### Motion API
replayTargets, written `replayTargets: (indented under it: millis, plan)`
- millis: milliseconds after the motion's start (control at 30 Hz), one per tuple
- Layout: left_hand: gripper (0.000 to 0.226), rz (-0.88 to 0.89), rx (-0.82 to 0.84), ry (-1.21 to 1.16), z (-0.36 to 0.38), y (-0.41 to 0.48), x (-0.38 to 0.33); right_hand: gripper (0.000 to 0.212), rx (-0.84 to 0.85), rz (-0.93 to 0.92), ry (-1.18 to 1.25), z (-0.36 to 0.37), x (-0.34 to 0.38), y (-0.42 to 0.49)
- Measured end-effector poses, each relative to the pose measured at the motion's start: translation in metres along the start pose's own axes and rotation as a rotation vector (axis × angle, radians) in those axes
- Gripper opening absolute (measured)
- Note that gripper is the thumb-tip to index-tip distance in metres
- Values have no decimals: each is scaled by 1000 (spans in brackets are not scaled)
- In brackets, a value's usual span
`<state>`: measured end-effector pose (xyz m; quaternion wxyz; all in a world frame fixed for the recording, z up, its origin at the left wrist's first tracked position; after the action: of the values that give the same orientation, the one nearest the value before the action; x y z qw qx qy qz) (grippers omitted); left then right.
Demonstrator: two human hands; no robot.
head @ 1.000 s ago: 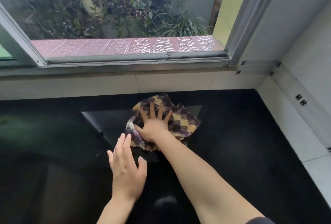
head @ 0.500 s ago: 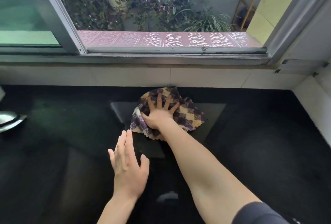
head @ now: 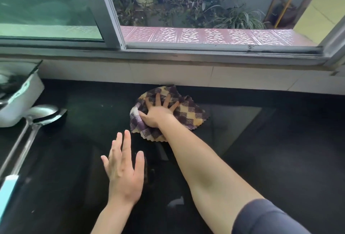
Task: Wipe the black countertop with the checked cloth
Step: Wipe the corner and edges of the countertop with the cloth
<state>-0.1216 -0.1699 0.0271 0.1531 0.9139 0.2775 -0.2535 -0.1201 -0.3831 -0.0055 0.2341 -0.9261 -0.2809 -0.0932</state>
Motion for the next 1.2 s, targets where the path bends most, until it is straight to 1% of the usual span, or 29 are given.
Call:
replayTargets:
  millis: [200,367,533,633,767,867,933,1067,1133,1200]
  plan:
    - [59,-11,-28,-47,-13,8,14,74,-44,-165,-49,35,42,-31]
    - [59,-61,-87,-87,-27,15,22,75,-3,-250,-114,57,63,-61]
    - [60,-98,-117,-41,-42,16,35,74,23,-337,-95,79,81,-98]
    - [64,-130,-106,-37,-48,10,42,82,17,-386,-50,100,92,-121]
    - [67,-159,-81,-40,-53,-6,48,96,-57,-439,49,125,108,-159]
    - [69,-163,-81,-55,-55,-17,50,95,-112,-488,106,133,117,-189]
    - [69,-169,-78,-57,-56,-22,48,96,-138,-515,89,139,120,-201]
    - [64,-154,-57,-47,-52,-30,41,105,-178,-537,107,150,119,-224]
    - [63,-152,-52,-36,-50,-32,40,106,-175,-548,112,152,115,-233]
    - [63,-142,-39,-35,-48,-34,37,105,-124,-549,81,149,109,-242]
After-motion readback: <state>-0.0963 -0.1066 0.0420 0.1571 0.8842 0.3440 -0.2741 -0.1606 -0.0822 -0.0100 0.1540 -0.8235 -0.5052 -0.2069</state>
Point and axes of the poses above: each hand's wrist, its own y-axis towards the middle knuckle, its own z-axis out of the palm, x = y × z, the point moved 2 cm from there along y, towards the middle knuckle, and after that the axes turned 6 degrees about y, right-handed, at the moved point
